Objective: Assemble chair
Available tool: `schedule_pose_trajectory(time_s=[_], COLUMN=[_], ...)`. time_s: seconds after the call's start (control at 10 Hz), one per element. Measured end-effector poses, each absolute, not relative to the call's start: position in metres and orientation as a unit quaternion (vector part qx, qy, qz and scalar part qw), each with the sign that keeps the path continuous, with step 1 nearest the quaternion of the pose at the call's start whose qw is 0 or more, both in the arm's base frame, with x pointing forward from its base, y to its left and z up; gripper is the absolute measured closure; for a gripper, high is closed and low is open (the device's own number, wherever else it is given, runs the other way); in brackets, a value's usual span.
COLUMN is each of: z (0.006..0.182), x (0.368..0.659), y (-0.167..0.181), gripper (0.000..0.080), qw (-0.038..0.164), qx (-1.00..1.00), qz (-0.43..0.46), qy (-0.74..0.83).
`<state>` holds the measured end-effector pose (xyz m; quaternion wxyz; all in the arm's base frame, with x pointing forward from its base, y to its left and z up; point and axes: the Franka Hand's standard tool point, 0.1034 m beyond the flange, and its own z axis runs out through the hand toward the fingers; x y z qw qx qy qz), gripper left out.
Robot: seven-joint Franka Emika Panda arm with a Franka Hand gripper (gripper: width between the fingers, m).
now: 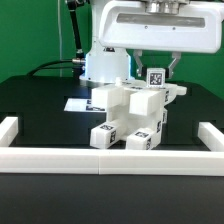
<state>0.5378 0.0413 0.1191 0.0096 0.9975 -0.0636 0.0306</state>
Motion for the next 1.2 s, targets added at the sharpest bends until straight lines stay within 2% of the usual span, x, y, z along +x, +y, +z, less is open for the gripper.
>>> schedule_pose_trajectory(time_s=[1.0,1.2], z=[0.1191,0.1191], x=[0.5385,0.5385], y=[0.0399,0.0407], gripper=[0.0510,0.0510], qw=[0.009,0.006], qx=[0.996,0.987], qz=[0.032,0.032], qy=[-0.077,-0.159])
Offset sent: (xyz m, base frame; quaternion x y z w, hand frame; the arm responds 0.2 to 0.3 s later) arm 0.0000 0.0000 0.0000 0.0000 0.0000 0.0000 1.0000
